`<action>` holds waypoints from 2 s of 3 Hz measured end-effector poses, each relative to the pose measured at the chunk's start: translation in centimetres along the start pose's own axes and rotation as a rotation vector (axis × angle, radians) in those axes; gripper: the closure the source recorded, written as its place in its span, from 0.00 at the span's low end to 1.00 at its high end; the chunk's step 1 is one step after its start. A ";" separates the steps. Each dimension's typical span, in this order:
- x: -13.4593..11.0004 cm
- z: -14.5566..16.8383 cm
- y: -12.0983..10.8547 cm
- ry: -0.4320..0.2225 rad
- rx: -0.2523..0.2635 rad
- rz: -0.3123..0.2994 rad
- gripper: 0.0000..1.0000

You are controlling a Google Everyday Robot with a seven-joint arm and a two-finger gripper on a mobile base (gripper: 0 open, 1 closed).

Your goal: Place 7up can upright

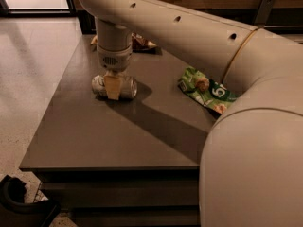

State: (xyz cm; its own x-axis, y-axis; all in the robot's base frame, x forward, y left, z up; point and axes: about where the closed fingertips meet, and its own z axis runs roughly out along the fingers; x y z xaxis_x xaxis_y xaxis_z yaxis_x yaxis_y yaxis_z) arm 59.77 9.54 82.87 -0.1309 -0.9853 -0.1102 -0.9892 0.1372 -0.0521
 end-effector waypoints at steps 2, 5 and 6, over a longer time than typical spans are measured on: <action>0.4 -1.4 0.1 -0.056 0.015 0.001 1.00; 3.2 -4.3 -0.2 -0.418 0.021 0.084 1.00; 2.8 -5.0 -0.6 -0.587 0.025 0.061 1.00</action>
Offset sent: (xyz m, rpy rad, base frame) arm -0.0075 -0.0168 0.0430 0.1507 -0.0633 -0.0009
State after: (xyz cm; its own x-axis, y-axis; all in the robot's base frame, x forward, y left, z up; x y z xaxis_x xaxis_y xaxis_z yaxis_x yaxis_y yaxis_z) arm 59.66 6.17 87.56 -0.1218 -0.7552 -0.6440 -0.9782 0.2013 -0.0510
